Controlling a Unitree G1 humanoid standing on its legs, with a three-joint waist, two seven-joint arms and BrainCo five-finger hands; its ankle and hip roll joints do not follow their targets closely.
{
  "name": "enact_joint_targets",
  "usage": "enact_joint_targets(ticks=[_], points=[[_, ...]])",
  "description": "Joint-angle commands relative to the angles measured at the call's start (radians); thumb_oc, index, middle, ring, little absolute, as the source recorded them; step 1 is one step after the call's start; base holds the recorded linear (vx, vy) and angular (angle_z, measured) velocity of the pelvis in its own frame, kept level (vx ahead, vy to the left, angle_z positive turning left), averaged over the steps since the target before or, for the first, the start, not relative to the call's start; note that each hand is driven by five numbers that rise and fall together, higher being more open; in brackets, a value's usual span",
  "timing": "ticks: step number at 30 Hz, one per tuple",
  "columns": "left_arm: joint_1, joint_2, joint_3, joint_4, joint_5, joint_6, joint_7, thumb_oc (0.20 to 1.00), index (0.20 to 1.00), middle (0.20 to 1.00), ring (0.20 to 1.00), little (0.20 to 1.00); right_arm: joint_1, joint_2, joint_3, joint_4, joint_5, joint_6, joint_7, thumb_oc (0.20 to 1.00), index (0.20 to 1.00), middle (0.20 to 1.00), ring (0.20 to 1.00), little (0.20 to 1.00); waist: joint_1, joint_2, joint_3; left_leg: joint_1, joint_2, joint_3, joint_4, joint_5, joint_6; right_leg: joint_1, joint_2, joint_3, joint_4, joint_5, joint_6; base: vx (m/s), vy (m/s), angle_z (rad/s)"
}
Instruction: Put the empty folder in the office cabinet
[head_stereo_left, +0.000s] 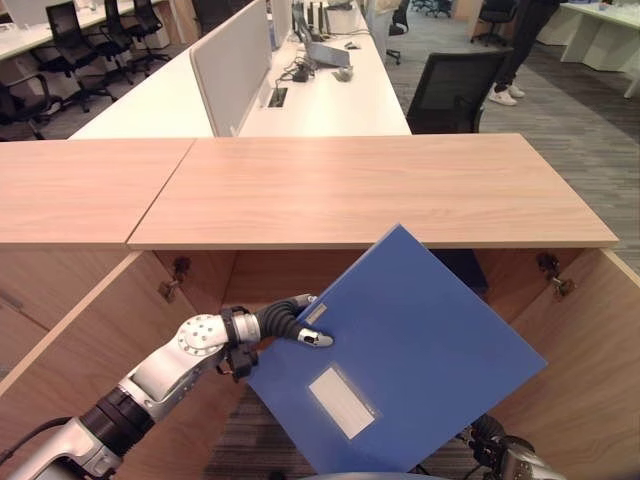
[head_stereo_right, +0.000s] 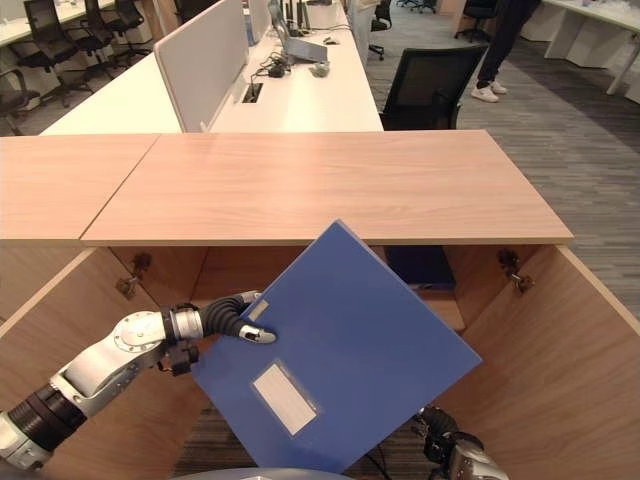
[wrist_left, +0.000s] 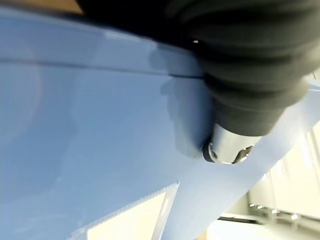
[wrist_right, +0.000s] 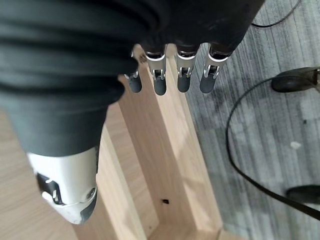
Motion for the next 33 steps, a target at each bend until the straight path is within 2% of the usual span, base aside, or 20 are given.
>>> enact_joint_targets(ticks=[1, 4, 11, 21, 33], points=[[0.005, -0.091, -0.045, 0.014, -0.053, -0.014, 0.013, 0.2, 0.2, 0.2, 0.2, 0.2, -0.082, 0.017, 0.009, 0.018, -0.02, -0.012, -0.021, 1.0, 1.0, 1.0, 1.0, 1.0, 0.006, -0.032, 0.028, 0.003, -0.024, 0.008, 0.013, -0.087, 0.037, -0.09, 0.015, 0.044, 0.129, -0.08, 0.014, 0.0, 0.011, -0.06], [0.009, -0.177, -0.044, 0.076, -0.051, -0.021, 0.057, 0.2, 0.2, 0.2, 0.2, 0.2, -0.085, 0.031, 0.02, 0.023, -0.029, -0.008, -0.036, 1.0, 1.0, 1.0, 1.0, 1.0, 0.004, -0.034, 0.036, -0.005, -0.025, 0.008, 0.014, -0.086, 0.038, -0.099, 0.016, 0.047, 0.129, -0.079, 0.013, -0.01, 0.009, -0.07], [-0.027, -0.291, -0.083, 0.192, -0.002, -0.025, 0.103, 0.2, 0.2, 0.2, 0.2, 0.2, -0.1, 0.057, 0.023, 0.054, -0.022, -0.002, -0.065, 1.0, 1.0, 1.0, 1.0, 1.0, -0.006, -0.042, 0.057, -0.032, -0.025, 0.009, 0.013, -0.081, 0.04, -0.128, 0.022, 0.052, 0.125, -0.071, 0.011, -0.02, 0.004, -0.04], [-0.09, -0.376, -0.145, 0.32, 0.055, -0.02, 0.129, 0.2, 0.2, 0.2, 0.2, 0.2, -0.129, 0.082, 0.061, 0.054, -0.019, 0.001, -0.081, 1.0, 1.0, 1.0, 1.0, 1.0, -0.017, -0.045, 0.079, -0.054, -0.02, 0.013, 0.012, -0.074, 0.039, -0.156, 0.028, 0.056, 0.127, -0.065, 0.009, 0.0, 0.0, 0.0], [-0.155, -0.505, -0.128, 0.543, 0.075, -0.049, 0.24, 0.2, 0.2, 0.2, 0.2, 0.2, -0.166, 0.104, 0.112, 0.043, -0.012, -0.002, -0.11, 1.0, 1.0, 1.0, 1.0, 1.0, -0.031, -0.053, 0.103, -0.077, -0.014, 0.018, 0.013, -0.063, 0.036, -0.195, 0.032, 0.068, 0.142, -0.063, 0.004, 0.0, 0.0, 0.0]])
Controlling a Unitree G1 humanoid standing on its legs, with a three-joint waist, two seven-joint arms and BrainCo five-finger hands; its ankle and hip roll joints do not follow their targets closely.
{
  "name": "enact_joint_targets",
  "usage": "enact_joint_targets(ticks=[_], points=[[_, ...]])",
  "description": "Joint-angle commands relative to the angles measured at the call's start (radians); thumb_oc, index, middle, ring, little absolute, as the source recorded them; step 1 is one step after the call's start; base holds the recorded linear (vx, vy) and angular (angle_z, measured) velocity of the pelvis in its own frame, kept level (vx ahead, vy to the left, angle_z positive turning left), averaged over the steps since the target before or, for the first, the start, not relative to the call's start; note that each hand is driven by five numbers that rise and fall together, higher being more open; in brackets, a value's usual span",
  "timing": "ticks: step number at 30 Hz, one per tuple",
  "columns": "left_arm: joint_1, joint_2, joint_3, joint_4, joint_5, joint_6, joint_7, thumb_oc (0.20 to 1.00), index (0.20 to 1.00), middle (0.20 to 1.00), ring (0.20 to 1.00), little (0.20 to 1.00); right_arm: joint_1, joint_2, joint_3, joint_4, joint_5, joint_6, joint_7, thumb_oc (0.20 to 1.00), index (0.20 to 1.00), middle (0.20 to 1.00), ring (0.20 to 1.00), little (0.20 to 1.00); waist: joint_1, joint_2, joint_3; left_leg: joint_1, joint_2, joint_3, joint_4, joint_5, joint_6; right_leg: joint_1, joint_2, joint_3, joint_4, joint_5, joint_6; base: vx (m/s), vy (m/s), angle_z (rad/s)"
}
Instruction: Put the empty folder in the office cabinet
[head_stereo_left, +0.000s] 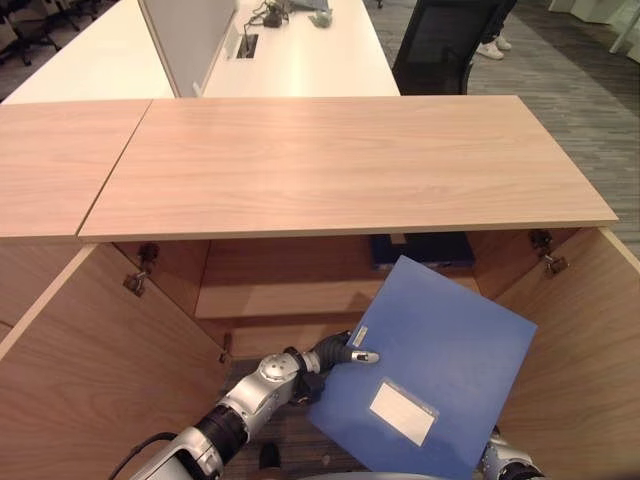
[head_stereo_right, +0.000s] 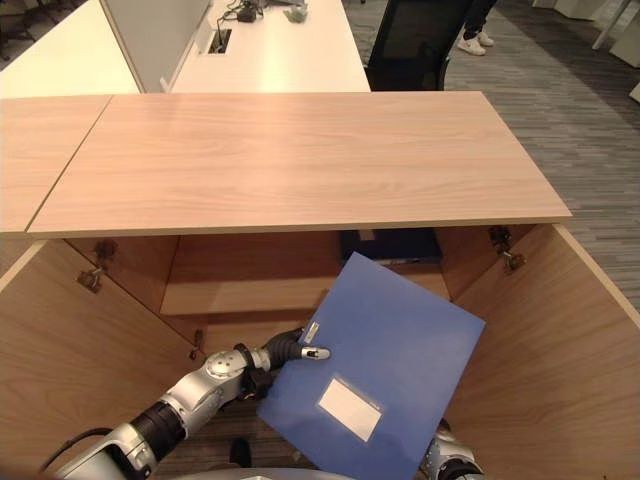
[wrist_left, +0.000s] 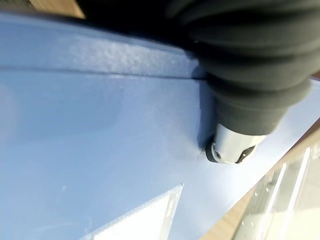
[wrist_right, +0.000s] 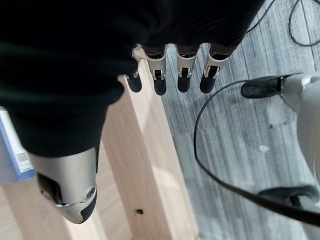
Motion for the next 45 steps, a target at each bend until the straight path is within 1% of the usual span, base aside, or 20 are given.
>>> enact_joint_targets(ticks=[1, 3, 4, 11, 15, 18, 19, 20, 21, 22, 23, 27, 28, 29, 31, 35, 39, 42, 44, 45], points=[[-0.107, -0.058, 0.015, 0.042, 0.02, -0.086, 0.044, 0.2, 0.2, 0.2, 0.2, 0.2, -0.07, 0.016, 0.044, 0.008, 0.019, -0.022, -0.013, 1.0, 1.0, 1.0, 1.0, 1.0, -0.001, -0.01, 0.025, -0.009, -0.016, -0.006, 0.013, -0.065, 0.034, -0.11, 0.032, 0.043, 0.136, -0.068, 0.006, -0.04, -0.002, -0.06], [-0.111, -0.067, 0.026, 0.06, 0.02, -0.092, 0.058, 0.2, 0.2, 0.2, 0.2, 0.2, -0.071, 0.018, 0.045, 0.004, 0.021, -0.023, -0.017, 1.0, 1.0, 1.0, 1.0, 1.0, -0.002, -0.011, 0.028, -0.012, -0.016, -0.005, 0.013, -0.064, 0.034, -0.116, 0.033, 0.044, 0.139, -0.068, 0.006, -0.04, -0.007, -0.05], [-0.122, -0.082, 0.057, 0.093, 0.015, -0.11, 0.098, 0.2, 0.2, 0.2, 0.2, 0.2, -0.072, 0.023, 0.049, 0.004, 0.025, -0.028, -0.024, 1.0, 1.0, 1.0, 1.0, 1.0, -0.002, -0.013, 0.035, -0.019, -0.016, -0.005, 0.015, -0.062, 0.033, -0.125, 0.034, 0.046, 0.142, -0.067, 0.004, -0.05, -0.013, -0.05], [-0.169, -0.15, 0.178, 0.237, -0.079, -0.157, 0.228, 0.2, 0.2, 0.2, 0.2, 0.2, -0.101, 0.046, 0.064, 0.017, 0.047, -0.051, -0.051, 1.0, 1.0, 1.0, 1.0, 1.0, -0.001, -0.023, 0.077, -0.061, -0.012, -0.003, 0.028, -0.047, 0.032, -0.18, 0.041, 0.052, 0.166, -0.062, 0.0, -0.07, -0.011, -0.05], [-0.208, -0.164, 0.225, 0.291, -0.12, -0.182, 0.262, 0.2, 0.2, 0.2, 0.2, 0.2, -0.126, 0.055, 0.076, 0.033, 0.056, -0.061, -0.061, 1.0, 1.0, 1.0, 1.0, 1.0, -0.002, -0.028, 0.094, -0.096, -0.007, -0.004, 0.044, -0.042, 0.031, -0.22, 0.044, 0.059, 0.186, -0.059, -0.002, -0.07, 0.0, -0.02], [-0.239, -0.161, 0.267, 0.315, -0.133, -0.207, 0.291, 0.2, 0.2, 0.2, 0.2, 0.2, -0.134, 0.058, 0.087, 0.036, 0.053, -0.067, -0.062, 1.0, 1.0, 1.0, 1.0, 1.0, -0.005, -0.035, 0.103, -0.122, -0.004, -0.001, 0.056, -0.038, 0.029, -0.249, 0.046, 0.063, 0.198, -0.056, -0.003, -0.06, -0.004, -0.03], [-0.261, -0.161, 0.3, 0.326, -0.148, -0.226, 0.317, 0.2, 0.2, 0.2, 0.2, 0.2, -0.137, 0.062, 0.099, 0.037, 0.047, -0.073, -0.064, 1.0, 1.0, 1.0, 1.0, 1.0, -0.005, -0.043, 0.11, -0.138, 0.0, -0.002, 0.064, -0.035, 0.028, -0.266, 0.045, 0.062, 0.207, -0.054, -0.003, -0.03, -0.014, -0.08], [-0.262, -0.161, 0.3, 0.327, -0.148, -0.227, 0.317, 0.2, 0.2, 0.2, 0.2, 0.2, -0.138, 0.062, 0.099, 0.037, 0.048, -0.073, -0.064, 1.0, 1.0, 1.0, 1.0, 1.0, -0.006, -0.043, 0.11, -0.139, 0.0, -0.002, 0.065, -0.035, 0.028, -0.267, 0.045, 0.062, 0.208, -0.054, -0.003, -0.05, -0.025, -0.08], [-0.285, -0.16, 0.334, 0.341, -0.167, -0.249, 0.342, 0.2, 0.2, 0.2, 0.2, 0.2, -0.139, 0.066, 0.106, 0.039, 0.042, -0.079, -0.068, 1.0, 1.0, 1.0, 1.0, 1.0, -0.006, -0.05, 0.117, -0.151, 0.003, -0.003, 0.068, -0.032, 0.026, -0.278, 0.045, 0.062, 0.213, -0.054, -0.002, -0.02, -0.011, -0.04], [-0.286, -0.16, 0.335, 0.342, -0.167, -0.249, 0.342, 0.2, 0.2, 0.2, 0.2, 0.2, -0.139, 0.066, 0.106, 0.039, 0.042, -0.079, -0.068, 1.0, 1.0, 1.0, 1.0, 1.0, -0.007, -0.05, 0.117, -0.152, 0.003, -0.003, 0.068, -0.033, 0.026, -0.279, 0.045, 0.062, 0.213, -0.054, -0.002, -0.03, -0.022, -0.01], [-0.31, -0.159, 0.366, 0.356, -0.19, -0.269, 0.365, 0.2, 0.2, 0.2, 0.2, 0.2, -0.14, 0.07, 0.113, 0.042, 0.041, -0.082, -0.068, 1.0, 1.0, 1.0, 1.0, 1.0, -0.008, -0.055, 0.123, -0.162, 0.004, -0.005, 0.074, -0.031, 0.025, -0.288, 0.046, 0.062, 0.22, -0.055, -0.002, -0.02, -0.017, -0.03], [-0.365, -0.14, 0.438, 0.378, -0.236, -0.303, 0.394, 0.2, 0.2, 0.2, 0.2, 0.2, -0.142, 0.077, 0.126, 0.045, 0.037, -0.094, -0.066, 1.0, 1.0, 1.0, 1.0, 1.0, -0.012, -0.069, 0.133, -0.183, 0.011, -0.007, 0.085, -0.03, 0.021, -0.309, 0.044, 0.062, 0.229, -0.057, -0.003, 0.0, 0.0, 0.0], [-0.366, -0.14, 0.439, 0.379, -0.236, -0.303, 0.393, 0.2, 0.2, 0.2, 0.2, 0.2, -0.143, 0.077, 0.127, 0.045, 0.037, -0.094, -0.066, 1.0, 1.0, 1.0, 1.0, 1.0, -0.013, -0.069, 0.133, -0.185, 0.011, -0.007, 0.085, -0.03, 0.021, -0.31, 0.044, 0.062, 0.23, -0.057, -0.003, 0.0, 0.0, 0.0], [-0.393, -0.129, 0.48, 0.382, -0.268, -0.326, 0.412, 0.2, 0.2, 0.2, 0.2, 0.2, -0.14, 0.08, 0.135, 0.048, 0.03, -0.096, -0.063, 1.0, 1.0, 1.0, 1.0, 1.0, -0.017, -0.077, 0.138, -0.192, 0.015, -0.008, 0.089, -0.029, 0.018, -0.318, 0.045, 0.061, 0.233, -0.058, -0.003, 0.0, 0.0, 0.0], [-0.427, -0.114, 0.519, 0.385, -0.305, -0.351, 0.427, 0.2, 0.2, 0.2, 0.2, 0.2, -0.135, 0.084, 0.145, 0.052, 0.021, -0.099, -0.062, 1.0, 1.0, 1.0, 1.0, 1.0, -0.02, -0.086, 0.138, -0.198, 0.018, -0.006, 0.09, -0.029, 0.015, -0.328, 0.046, 0.061, 0.237, -0.059, -0.002, 0.0, -0.016, -0.01], [-0.442, -0.105, 0.548, 0.377, -0.327, -0.368, 0.437, 0.2, 0.2, 0.2, 0.2, 0.2, -0.129, 0.087, 0.149, 0.049, 0.017, -0.103, -0.061, 1.0, 1.0, 1.0, 1.0, 1.0, -0.023, -0.094, 0.139, -0.199, 0.02, -0.005, 0.091, -0.029, 0.014, -0.33, 0.047, 0.061, 0.239, -0.06, -0.001, 0.0, 0.0, 0.0], [-0.488, -0.079, 0.619, 0.379, -0.386, -0.415, 0.47, 0.2, 0.2, 0.2, 0.2, 0.2, -0.116, 0.089, 0.161, 0.045, 0.008, -0.111, -0.061, 1.0, 1.0, 1.0, 1.0, 1.0, -0.027, -0.111, 0.145, -0.2, 0.026, -0.003, 0.094, -0.033, 0.009, -0.338, 0.051, 0.061, 0.247, -0.064, -0.001, 0.0, 0.0, 0.0], [-0.503, -0.074, 0.644, 0.384, -0.413, -0.432, 0.483, 0.2, 0.2, 0.2, 0.2, 0.2, -0.112, 0.091, 0.165, 0.043, 0.009, -0.112, -0.059, 1.0, 1.0, 1.0, 1.0, 1.0, -0.028, -0.118, 0.148, -0.201, 0.028, -0.002, 0.099, -0.036, 0.008, -0.342, 0.052, 0.061, 0.253, -0.066, -0.001, 0.0, 0.0, 0.0], [-0.528, -0.068, 0.66, 0.385, -0.432, -0.446, 0.498, 0.2, 0.2, 0.2, 0.2, 0.2, -0.109, 0.092, 0.17, 0.038, 0.015, -0.114, -0.06, 1.0, 1.0, 1.0, 1.0, 1.0, -0.03, -0.126, 0.154, -0.206, 0.031, -0.001, 0.109, -0.039, 0.007, -0.348, 0.053, 0.064, 0.26, -0.068, -0.001, 0.0, 0.0, 0.0], [-0.554, -0.057, 0.688, 0.395, -0.457, -0.464, 0.521, 0.2, 0.2, 0.2, 0.2, 0.2, -0.107, 0.09, 0.178, 0.032, 0.014, -0.117, -0.061, 1.0, 1.0, 1.0, 1.0, 1.0, -0.034, -0.139, 0.159, -0.22, 0.035, -0.002, 0.129, -0.044, 0.005, -0.36, 0.056, 0.068, 0.271, -0.071, -0.003, -0.02, -0.033, -0.01]])
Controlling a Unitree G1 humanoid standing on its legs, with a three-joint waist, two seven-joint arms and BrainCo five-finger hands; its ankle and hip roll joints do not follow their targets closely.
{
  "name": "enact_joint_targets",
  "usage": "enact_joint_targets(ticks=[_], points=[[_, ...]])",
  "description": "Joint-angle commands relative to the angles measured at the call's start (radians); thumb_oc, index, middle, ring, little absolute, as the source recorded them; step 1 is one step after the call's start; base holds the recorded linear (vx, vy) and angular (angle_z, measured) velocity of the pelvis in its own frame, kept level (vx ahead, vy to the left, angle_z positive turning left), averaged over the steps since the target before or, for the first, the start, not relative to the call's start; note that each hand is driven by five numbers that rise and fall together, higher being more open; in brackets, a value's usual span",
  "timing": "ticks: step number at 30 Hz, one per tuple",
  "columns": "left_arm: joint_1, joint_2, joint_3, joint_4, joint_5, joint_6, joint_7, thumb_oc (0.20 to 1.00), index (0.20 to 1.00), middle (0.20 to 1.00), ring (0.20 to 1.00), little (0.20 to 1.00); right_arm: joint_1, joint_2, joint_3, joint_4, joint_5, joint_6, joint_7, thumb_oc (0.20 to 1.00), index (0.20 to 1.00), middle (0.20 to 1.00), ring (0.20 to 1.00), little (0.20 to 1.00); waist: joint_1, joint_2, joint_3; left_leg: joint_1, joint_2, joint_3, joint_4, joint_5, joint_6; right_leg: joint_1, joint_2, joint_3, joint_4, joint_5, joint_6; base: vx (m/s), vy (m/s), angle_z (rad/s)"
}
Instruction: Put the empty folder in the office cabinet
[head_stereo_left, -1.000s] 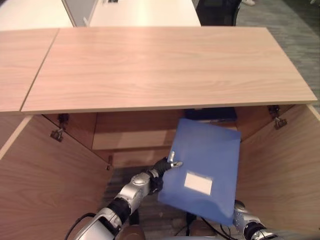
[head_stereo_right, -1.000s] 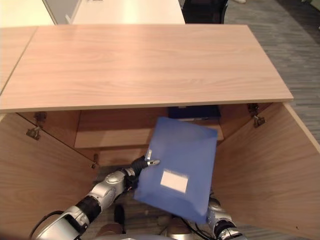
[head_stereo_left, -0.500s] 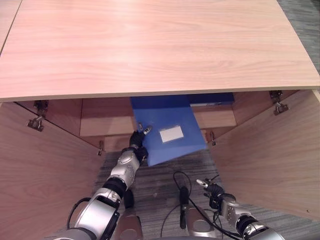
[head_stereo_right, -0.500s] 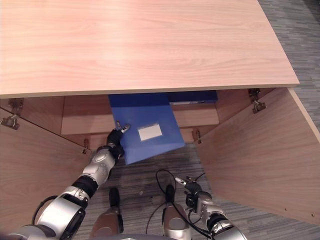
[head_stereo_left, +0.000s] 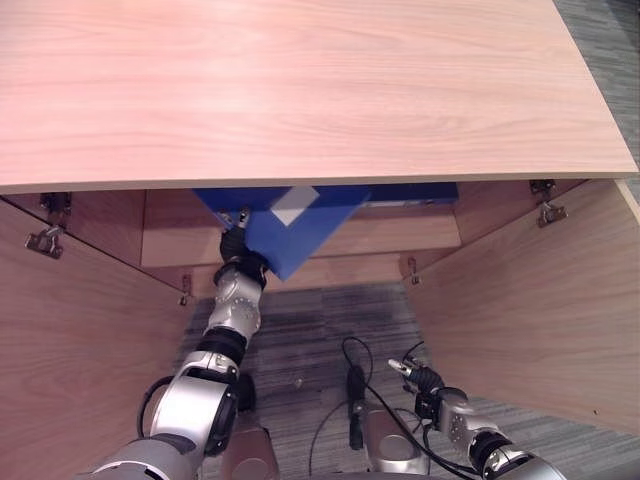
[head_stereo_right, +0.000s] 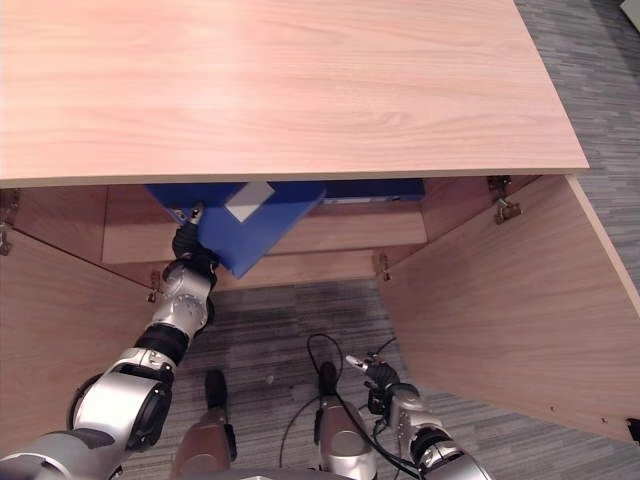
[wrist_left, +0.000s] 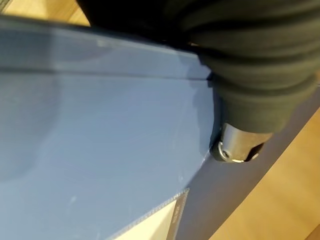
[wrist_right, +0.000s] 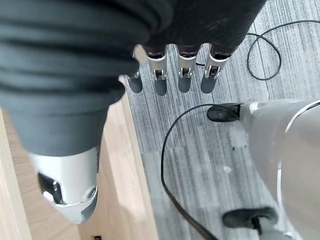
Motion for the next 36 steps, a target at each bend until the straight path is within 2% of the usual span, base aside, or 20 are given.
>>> enact_joint_targets(ticks=[1, 3, 4, 8, 12, 13, 20, 30, 33, 36], points=[[-0.198, 0.025, 0.034, 0.017, -0.047, -0.114, 0.028, 0.2, 0.2, 0.2, 0.2, 0.2, 0.019, 0.023, 0.038, -0.011, -0.003, -0.031, 0.0, 1.0, 1.0, 1.0, 1.0, 1.0, 0.009, -0.027, -0.001, -0.05, 0.023, -0.027, 0.061, -0.047, 0.002, -0.139, 0.053, 0.02, 0.153, -0.065, -0.001, -0.02, -0.038, -0.02], [-0.22, 0.027, 0.045, 0.027, -0.064, -0.123, 0.039, 0.2, 0.2, 0.2, 0.2, 0.2, 0.017, 0.023, 0.043, -0.012, 0.0, -0.032, -0.003, 1.0, 1.0, 1.0, 1.0, 1.0, 0.006, -0.032, 0.002, -0.06, 0.024, -0.03, 0.073, -0.051, 0.002, -0.145, 0.053, 0.021, 0.16, -0.067, -0.001, 0.0, 0.0, 0.0], [-0.25, 0.025, 0.071, 0.039, -0.099, -0.146, 0.067, 0.2, 0.2, 0.2, 0.2, 0.2, 0.022, 0.029, 0.054, -0.018, 0.011, -0.034, -0.006, 1.0, 1.0, 1.0, 1.0, 1.0, 0.004, -0.045, 0.009, -0.07, 0.027, -0.033, 0.095, -0.065, 0.0, -0.149, 0.054, 0.022, 0.176, -0.081, -0.001, 0.0, 0.0, 0.0], [-0.317, 0.042, 0.111, 0.08, -0.147, -0.163, 0.098, 0.2, 0.2, 0.2, 0.2, 0.2, 0.029, 0.036, 0.085, -0.042, 0.03, -0.044, -0.006, 1.0, 1.0, 1.0, 1.0, 1.0, -0.003, -0.074, 0.02, -0.114, 0.036, -0.043, 0.136, -0.069, -0.003, -0.178, 0.055, 0.021, 0.199, -0.08, -0.004, 0.0, -0.02, -0.01], [-0.343, 0.057, 0.118, 0.08, -0.154, -0.167, 0.108, 0.2, 0.2, 0.2, 0.2, 0.2, 0.041, 0.033, 0.112, -0.059, 0.025, -0.047, -0.001, 1.0, 1.0, 1.0, 1.0, 1.0, -0.004, -0.095, 0.024, -0.14, 0.041, -0.052, 0.174, -0.092, -0.006, -0.194, 0.06, 0.025, 0.226, -0.096, -0.005, 0.02, -0.048, -0.01], [-0.374, 0.072, 0.118, 0.092, -0.168, -0.171, 0.116, 0.2, 0.2, 0.2, 0.2, 0.2, 0.051, 0.028, 0.135, -0.065, 0.02, -0.048, 0.003, 1.0, 1.0, 1.0, 1.0, 1.0, -0.003, -0.114, 0.027, -0.183, 0.048, -0.063, 0.209, -0.101, -0.011, -0.22, 0.064, 0.021, 0.238, -0.1, -0.005, 0.01, -0.115, -0.05], [-0.471, 0.11, 0.105, 0.123, -0.188, -0.166, 0.138, 0.2, 0.2, 0.2, 0.2, 0.2, 0.068, 0.027, 0.162, -0.067, 0.026, -0.052, 0.004, 1.0, 1.0, 1.0, 1.0, 1.0, -0.001, -0.148, 0.05, -0.259, 0.055, -0.092, 0.239, -0.105, -0.013, -0.269, 0.08, 0.005, 0.248, -0.096, -0.006, 0.01, -0.071, 0.06], [-0.602, 0.17, 0.078, 0.167, -0.218, -0.151, 0.159, 0.2, 0.2, 0.2, 0.2, 0.2, 0.073, 0.006, 0.188, -0.124, 0.066, -0.069, 0.004, 1.0, 1.0, 1.0, 1.0, 1.0, -0.015, -0.163, 0.077, -0.393, 0.047, -0.125, 0.38, -0.156, -0.001, -0.364, 0.083, -0.003, 0.341, -0.131, -0.015, 0.01, -0.016, 0.07], [-0.658, 0.214, 0.071, 0.197, -0.251, -0.14, 0.16, 0.2, 0.2, 0.2, 0.2, 0.2, 0.077, -0.013, 0.168, -0.124, 0.099, -0.074, -0.001, 1.0, 1.0, 1.0, 1.0, 1.0, -0.03, -0.158, 0.062, -0.464, 0.048, -0.153, 0.499, -0.243, 0.009, -0.418, 0.088, 0.014, 0.433, -0.192, -0.012, 0.08, 0.016, 0.03], [-0.691, 0.237, 0.068, 0.219, -0.276, -0.129, 0.157, 0.2, 0.2, 0.2, 0.2, 0.2, 0.08, -0.02, 0.138, -0.118, 0.131, -0.075, -0.005, 1.0, 1.0, 1.0, 1.0, 1.0, -0.039, -0.151, 0.048, -0.525, 0.046, -0.171, 0.581, -0.281, 0.021, -0.473, 0.085, 0.014, 0.505, -0.219, -0.014, 0.01, 0.021, 0.06]])
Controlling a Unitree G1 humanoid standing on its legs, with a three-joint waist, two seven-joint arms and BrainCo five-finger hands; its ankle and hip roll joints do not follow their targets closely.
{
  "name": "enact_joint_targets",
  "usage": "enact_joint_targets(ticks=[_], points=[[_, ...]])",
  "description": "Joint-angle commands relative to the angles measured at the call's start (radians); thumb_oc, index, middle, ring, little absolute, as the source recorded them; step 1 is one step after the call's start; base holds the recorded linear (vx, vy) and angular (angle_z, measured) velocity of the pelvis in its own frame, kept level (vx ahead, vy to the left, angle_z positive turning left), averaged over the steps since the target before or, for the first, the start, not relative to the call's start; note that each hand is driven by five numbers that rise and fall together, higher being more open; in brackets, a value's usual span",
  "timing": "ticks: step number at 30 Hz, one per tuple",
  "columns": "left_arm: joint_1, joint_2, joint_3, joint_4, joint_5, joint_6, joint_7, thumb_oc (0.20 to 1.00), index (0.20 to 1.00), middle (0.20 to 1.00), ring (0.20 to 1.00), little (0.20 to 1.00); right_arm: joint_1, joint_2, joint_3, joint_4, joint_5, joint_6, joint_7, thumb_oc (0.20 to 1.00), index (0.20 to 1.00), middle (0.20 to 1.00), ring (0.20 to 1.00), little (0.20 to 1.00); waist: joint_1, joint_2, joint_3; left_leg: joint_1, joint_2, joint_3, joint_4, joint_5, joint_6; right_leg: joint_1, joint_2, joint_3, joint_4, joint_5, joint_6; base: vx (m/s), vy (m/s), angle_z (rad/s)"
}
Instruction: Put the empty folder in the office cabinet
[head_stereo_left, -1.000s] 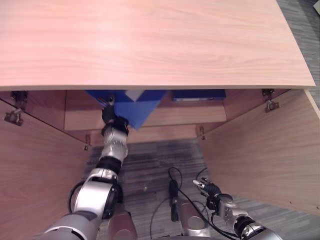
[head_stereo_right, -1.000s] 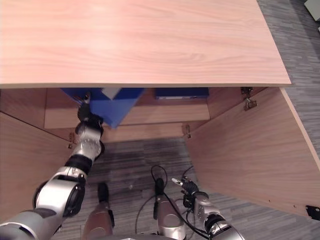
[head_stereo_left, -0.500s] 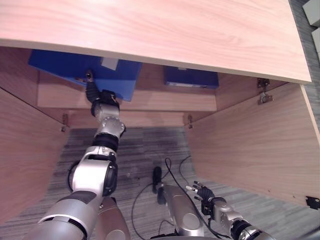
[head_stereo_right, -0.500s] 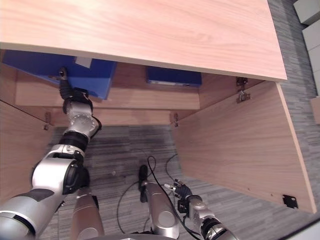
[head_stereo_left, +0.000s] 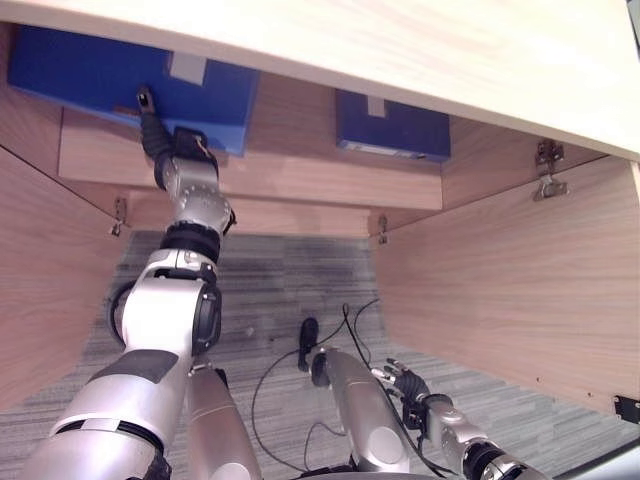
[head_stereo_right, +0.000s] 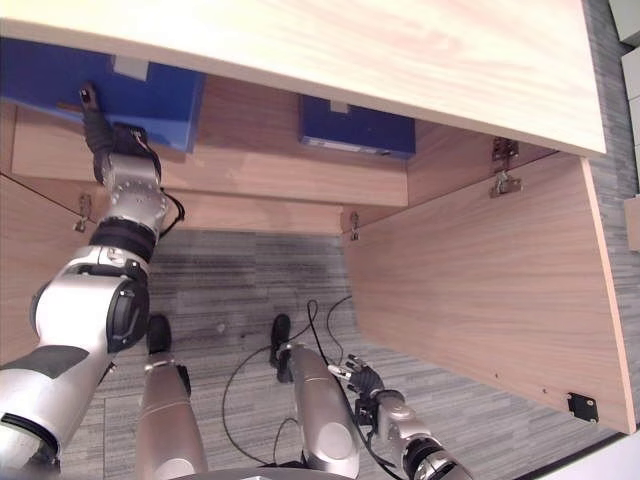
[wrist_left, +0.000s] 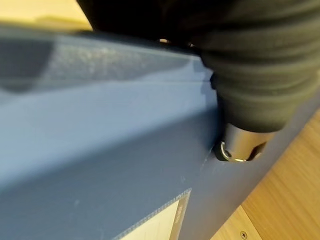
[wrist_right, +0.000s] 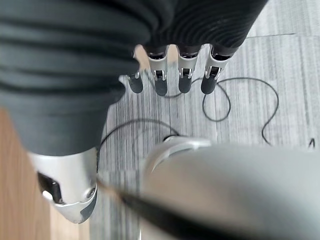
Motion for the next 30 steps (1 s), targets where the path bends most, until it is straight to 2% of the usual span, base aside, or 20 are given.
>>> enact_joint_targets(ticks=[1, 6, 7, 9, 13, 17, 24, 25, 26, 27, 28, 29, 30], points=[[-0.14, 0.079, -0.052, 0.007, -0.011, -0.026, -0.032, 0.2, 0.2, 0.2, 0.2, 0.2, 0.034, -0.017, -0.02, -0.057, 0.078, -0.01, -0.015, 1.0, 1.0, 1.0, 1.0, 1.0, -0.024, -0.003, -0.006, -0.049, -0.018, -0.044, 0.19, -0.197, 0.062, -0.028, 0.041, 0.033, 0.071, -0.068, 0.039, 0.01, 0.025, 0.08], [-0.17, 0.097, -0.053, 0.006, -0.033, -0.029, -0.022, 0.2, 0.2, 0.2, 0.2, 0.2, 0.047, -0.03, -0.074, -0.082, 0.148, -0.032, -0.029, 1.0, 1.0, 1.0, 1.0, 1.0, -0.038, 0.01, -0.016, -0.092, -0.019, -0.056, 0.283, -0.248, 0.076, -0.086, 0.036, 0.042, 0.174, -0.116, 0.03, 0.01, 0.041, 0.01], [-0.184, 0.112, -0.056, 0.005, -0.041, -0.031, -0.013, 0.2, 0.2, 0.2, 0.2, 0.2, 0.05, -0.033, -0.103, -0.094, 0.186, -0.045, -0.042, 1.0, 1.0, 1.0, 1.0, 1.0, -0.045, 0.016, -0.017, -0.125, -0.019, -0.06, 0.35, -0.274, 0.083, -0.123, 0.03, 0.048, 0.245, -0.137, 0.025, 0.0, 0.051, -0.05], [-0.19, 0.118, -0.053, -0.005, -0.05, -0.037, -0.008, 0.2, 0.2, 0.2, 0.2, 0.2, 0.049, -0.041, -0.136, -0.115, 0.218, -0.06, -0.052, 1.0, 1.0, 1.0, 1.0, 1.0, -0.055, 0.028, -0.017, -0.136, -0.019, -0.06, 0.389, -0.3, 0.09, -0.153, 0.03, 0.054, 0.292, -0.168, 0.015, -0.03, 0.08, -0.09], [-0.207, 0.13, -0.054, 0.007, -0.059, -0.017, -0.011, 0.2, 0.2, 0.2, 0.2, 0.2, 0.045, -0.063, -0.165, -0.113, 0.213, -0.06, -0.065, 1.0, 1.0, 1.0, 1.0, 1.0, -0.065, 0.046, -0.01, -0.175, -0.017, -0.063, 0.471, -0.338, 0.094, -0.205, 0.035, 0.058, 0.38, -0.206, 0.006, -0.05, 0.043, -0.09], [-0.212, 0.121, -0.052, -0.004, -0.061, -0.014, -0.014, 0.2, 0.2, 0.2, 0.2, 0.2, 0.05, -0.067, -0.168, -0.108, 0.201, -0.051, -0.068, 1.0, 1.0, 1.0, 1.0, 1.0, -0.07, 0.056, -0.01, -0.175, -0.01, -0.061, 0.469, -0.339, 0.091, -0.214, 0.038, 0.059, 0.385, -0.212, -0.002, -0.01, -0.029, -0.03], [-0.208, 0.072, -0.045, -0.04, -0.065, -0.012, -0.024, 0.2, 0.2, 0.2, 0.2, 0.2, 0.097, -0.095, -0.155, -0.111, 0.163, -0.028, -0.031, 1.0, 1.0, 1.0, 1.0, 1.0, -0.087, 0.073, -0.019, -0.127, -0.004, -0.047, 0.357, -0.289, 0.074, -0.192, 0.047, 0.069, 0.325, -0.201, -0.015, -0.02, -0.066, 0.04], [-0.191, 0.054, -0.034, -0.064, -0.071, -0.022, -0.022, 0.2, 0.2, 0.2, 0.2, 0.2, 0.09, -0.114, -0.168, -0.101, 0.16, -0.025, -0.033, 1.0, 1.0, 1.0, 1.0, 1.0, -0.084, 0.064, 0.005, -0.118, -0.007, -0.039, 0.367, -0.254, 0.055, -0.145, 0.043, 0.086, 0.303, -0.214, -0.034, 0.0, 0.0, 0.0], [-0.197, 0.046, -0.042, -0.084, -0.069, -0.03, -0.017, 0.2, 0.2, 0.2, 0.2, 0.2, 0.074, -0.14, -0.174, -0.098, 0.148, -0.033, -0.045, 1.0, 1.0, 1.0, 1.0, 1.0, -0.062, 0.049, 0.047, -0.156, -0.024, -0.056, 0.442, -0.147, 0.028, -0.122, 0.038, 0.095, 0.303, -0.218, -0.052, -0.02, -0.004, -0.29], [-0.214, 0.016, -0.052, -0.094, -0.073, -0.034, -0.018, 0.2, 0.2, 0.2, 0.2, 0.2, 0.065, -0.149, -0.198, -0.086, 0.145, -0.034, -0.061, 1.0, 1.0, 1.0, 1.0, 1.0, -0.044, 0.026, 0.088, -0.26, 0.023, -0.08, 0.436, -0.018, -0.024, -0.078, 0.025, 0.085, 0.305, -0.233, -0.063, 0.05, 0.015, -0.26], [-0.222, 0.013, -0.062, -0.093, -0.067, -0.034, -0.018, 0.2, 0.2, 0.2, 0.2, 0.2, 0.067, -0.149, -0.192, -0.077, 0.139, -0.034, -0.063, 1.0, 1.0, 1.0, 1.0, 1.0, -0.039, 0.028, 0.095, -0.248, 0.05, -0.074, 0.36, -0.003, -0.024, -0.058, 0.026, 0.085, 0.305, -0.241, -0.056, 0.19, 0.116, 0.04], [-0.223, 0.013, -0.069, -0.096, -0.058, -0.037, -0.019, 0.2, 0.2, 0.2, 0.2, 0.2, 0.06, -0.151, -0.179, -0.072, 0.131, -0.037, -0.072, 1.0, 1.0, 1.0, 1.0, 1.0, -0.023, 0.03, 0.11, -0.246, 0.091, -0.069, 0.248, 0.058, -0.029, -0.024, 0.026, 0.088, 0.301, -0.249, -0.039, 0.18, 0.181, 0.6], [-0.219, 0.015, -0.071, -0.1, -0.049, -0.04, -0.015, 0.2, 0.2, 0.2, 0.2, 0.2, 0.04, -0.155, -0.172, -0.062, 0.122, -0.041, -0.085, 1.0, 1.0, 1.0, 1.0, 1.0, -0.003, 0.022, 0.134, -0.208, 0.132, -0.056, 0.1, 0.141, -0.035, 0.011, 0.034, 0.089, 0.261, -0.223, -0.03, 0.2, 0.328, 0.62]])
